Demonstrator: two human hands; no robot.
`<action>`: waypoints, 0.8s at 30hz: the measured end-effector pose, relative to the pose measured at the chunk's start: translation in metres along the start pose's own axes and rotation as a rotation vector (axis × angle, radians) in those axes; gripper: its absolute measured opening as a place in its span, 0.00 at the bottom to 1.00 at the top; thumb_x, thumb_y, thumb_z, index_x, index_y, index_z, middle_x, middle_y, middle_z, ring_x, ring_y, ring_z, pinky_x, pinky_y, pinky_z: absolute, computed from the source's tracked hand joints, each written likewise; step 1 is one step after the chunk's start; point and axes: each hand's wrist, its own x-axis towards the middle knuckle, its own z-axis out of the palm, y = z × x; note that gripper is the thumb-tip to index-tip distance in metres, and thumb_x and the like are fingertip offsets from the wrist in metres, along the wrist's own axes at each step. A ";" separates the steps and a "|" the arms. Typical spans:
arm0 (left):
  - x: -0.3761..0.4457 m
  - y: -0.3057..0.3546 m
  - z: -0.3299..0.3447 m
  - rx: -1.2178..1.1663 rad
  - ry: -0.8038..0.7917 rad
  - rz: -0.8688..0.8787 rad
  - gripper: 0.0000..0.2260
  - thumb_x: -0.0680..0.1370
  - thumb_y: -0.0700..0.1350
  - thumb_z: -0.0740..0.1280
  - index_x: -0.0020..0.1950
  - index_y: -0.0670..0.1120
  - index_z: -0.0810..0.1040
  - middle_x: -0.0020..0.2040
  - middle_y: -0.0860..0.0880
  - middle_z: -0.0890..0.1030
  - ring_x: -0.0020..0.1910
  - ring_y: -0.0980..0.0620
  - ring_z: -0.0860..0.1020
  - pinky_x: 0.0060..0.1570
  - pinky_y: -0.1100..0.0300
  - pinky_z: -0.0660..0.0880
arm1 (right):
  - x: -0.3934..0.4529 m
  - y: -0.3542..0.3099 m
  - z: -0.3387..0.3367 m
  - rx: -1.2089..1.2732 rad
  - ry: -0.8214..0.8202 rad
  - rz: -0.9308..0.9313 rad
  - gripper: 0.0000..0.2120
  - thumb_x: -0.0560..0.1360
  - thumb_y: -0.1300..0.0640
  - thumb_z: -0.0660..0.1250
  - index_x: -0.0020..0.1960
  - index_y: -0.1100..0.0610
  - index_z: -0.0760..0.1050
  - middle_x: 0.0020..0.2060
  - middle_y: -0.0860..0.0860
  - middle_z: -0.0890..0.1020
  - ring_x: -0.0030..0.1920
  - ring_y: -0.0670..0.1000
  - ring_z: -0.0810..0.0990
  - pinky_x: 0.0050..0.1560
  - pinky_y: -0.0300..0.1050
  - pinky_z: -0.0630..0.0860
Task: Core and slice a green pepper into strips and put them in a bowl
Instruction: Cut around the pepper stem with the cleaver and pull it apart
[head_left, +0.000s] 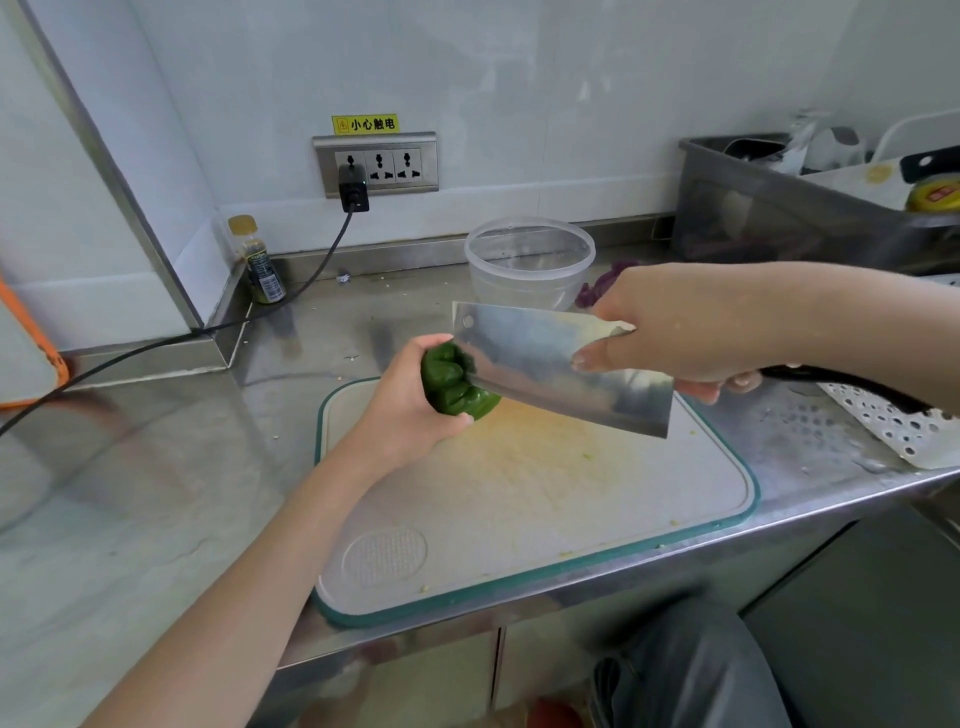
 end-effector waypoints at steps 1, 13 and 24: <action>0.000 0.000 -0.001 0.003 -0.001 -0.001 0.33 0.65 0.36 0.76 0.66 0.51 0.66 0.61 0.51 0.73 0.58 0.56 0.73 0.47 0.77 0.67 | -0.001 -0.001 -0.001 -0.010 0.000 0.002 0.18 0.78 0.43 0.60 0.40 0.57 0.66 0.17 0.54 0.73 0.15 0.51 0.64 0.22 0.36 0.64; 0.000 0.000 -0.002 0.033 -0.024 0.025 0.34 0.66 0.35 0.76 0.65 0.52 0.65 0.61 0.53 0.72 0.58 0.56 0.72 0.46 0.80 0.65 | -0.002 0.001 0.005 -0.016 -0.024 0.004 0.13 0.78 0.42 0.60 0.45 0.52 0.69 0.17 0.53 0.74 0.16 0.51 0.66 0.22 0.38 0.67; 0.001 -0.003 -0.001 0.027 -0.047 0.058 0.34 0.65 0.37 0.76 0.67 0.52 0.65 0.62 0.51 0.72 0.61 0.54 0.72 0.60 0.62 0.70 | -0.009 0.006 0.014 -0.009 0.041 0.049 0.21 0.77 0.42 0.59 0.37 0.58 0.67 0.20 0.55 0.75 0.17 0.51 0.68 0.19 0.35 0.66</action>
